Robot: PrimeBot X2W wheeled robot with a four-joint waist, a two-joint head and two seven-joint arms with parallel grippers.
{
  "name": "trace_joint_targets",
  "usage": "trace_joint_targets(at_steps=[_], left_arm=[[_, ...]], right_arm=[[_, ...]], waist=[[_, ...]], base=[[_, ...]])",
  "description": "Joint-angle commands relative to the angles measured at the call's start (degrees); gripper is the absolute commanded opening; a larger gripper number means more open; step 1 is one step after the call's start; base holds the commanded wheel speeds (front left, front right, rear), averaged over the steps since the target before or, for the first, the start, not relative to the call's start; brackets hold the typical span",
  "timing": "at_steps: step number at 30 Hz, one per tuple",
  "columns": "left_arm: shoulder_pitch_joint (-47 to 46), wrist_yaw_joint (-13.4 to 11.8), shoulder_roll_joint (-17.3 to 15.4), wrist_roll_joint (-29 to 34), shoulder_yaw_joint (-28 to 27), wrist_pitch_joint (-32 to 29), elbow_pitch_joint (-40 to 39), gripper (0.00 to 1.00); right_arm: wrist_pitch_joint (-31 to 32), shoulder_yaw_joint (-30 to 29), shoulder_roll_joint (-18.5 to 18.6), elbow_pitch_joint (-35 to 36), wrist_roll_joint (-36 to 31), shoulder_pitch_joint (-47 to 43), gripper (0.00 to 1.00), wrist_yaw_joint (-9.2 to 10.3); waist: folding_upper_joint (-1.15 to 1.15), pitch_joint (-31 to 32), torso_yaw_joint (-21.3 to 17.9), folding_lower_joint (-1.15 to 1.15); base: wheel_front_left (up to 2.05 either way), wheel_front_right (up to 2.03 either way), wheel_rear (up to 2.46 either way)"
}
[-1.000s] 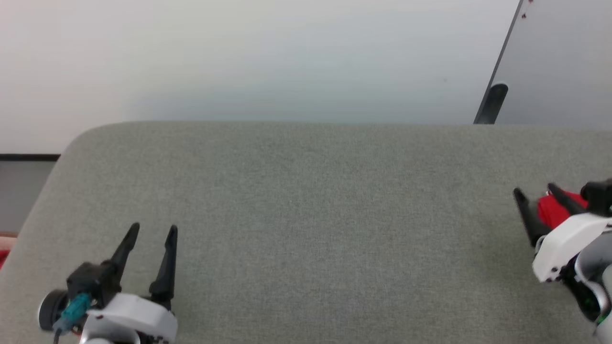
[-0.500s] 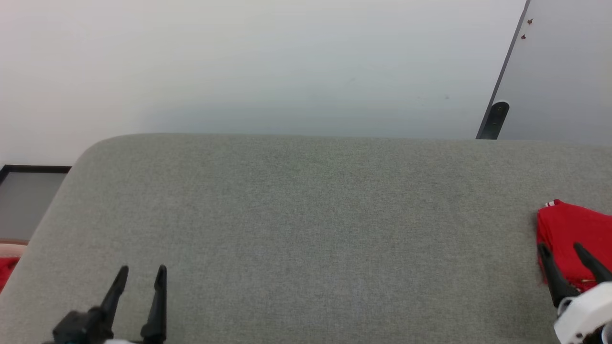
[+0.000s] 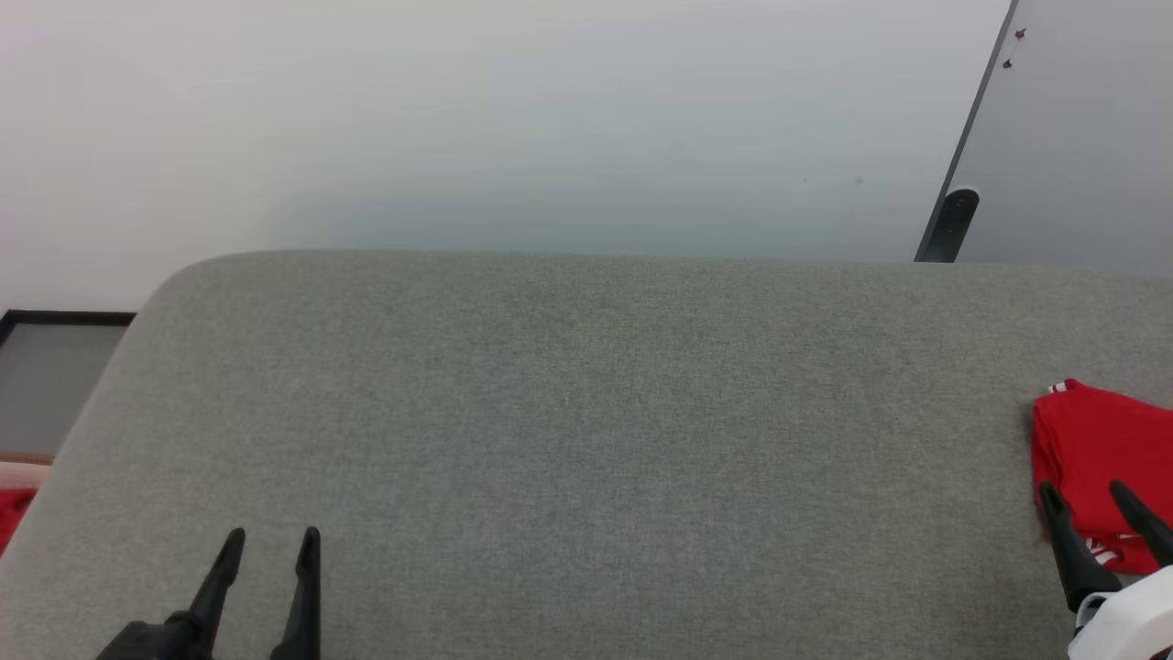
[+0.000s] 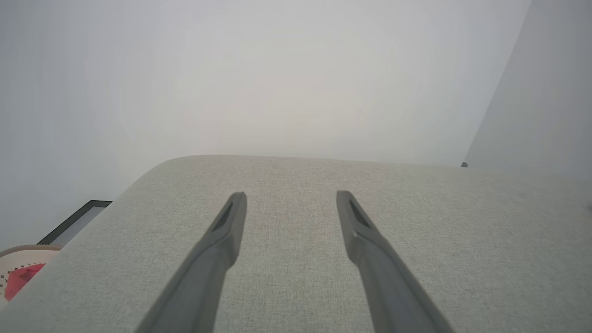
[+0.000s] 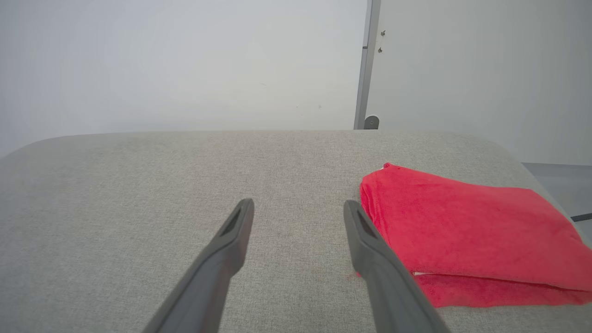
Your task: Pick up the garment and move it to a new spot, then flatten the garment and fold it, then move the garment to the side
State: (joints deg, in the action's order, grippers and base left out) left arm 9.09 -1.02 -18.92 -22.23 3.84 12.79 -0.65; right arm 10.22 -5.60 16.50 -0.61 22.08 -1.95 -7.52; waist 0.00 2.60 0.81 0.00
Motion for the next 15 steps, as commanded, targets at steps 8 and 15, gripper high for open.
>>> trace_joint_targets(at_steps=[8, 15], left_arm=[[0.9, -0.9, -0.4, -0.4, 0.3, -0.5, -1.0, 1.00], [1.1, -1.1, -0.4, -0.7, 0.4, -0.8, -1.4, 1.00]], right_arm=[[0.7, -0.8, -0.9, 1.2, -0.6, -1.2, 1.00, 0.07], [0.6, -0.8, -1.1, 1.6, -0.7, -1.2, 1.00, 0.07]], waist=[[0.00, 0.0, 0.1, 0.00], [0.00, 0.0, 0.0, 0.00]], base=[[0.00, 0.00, 0.00], [0.00, 0.00, 0.00]])
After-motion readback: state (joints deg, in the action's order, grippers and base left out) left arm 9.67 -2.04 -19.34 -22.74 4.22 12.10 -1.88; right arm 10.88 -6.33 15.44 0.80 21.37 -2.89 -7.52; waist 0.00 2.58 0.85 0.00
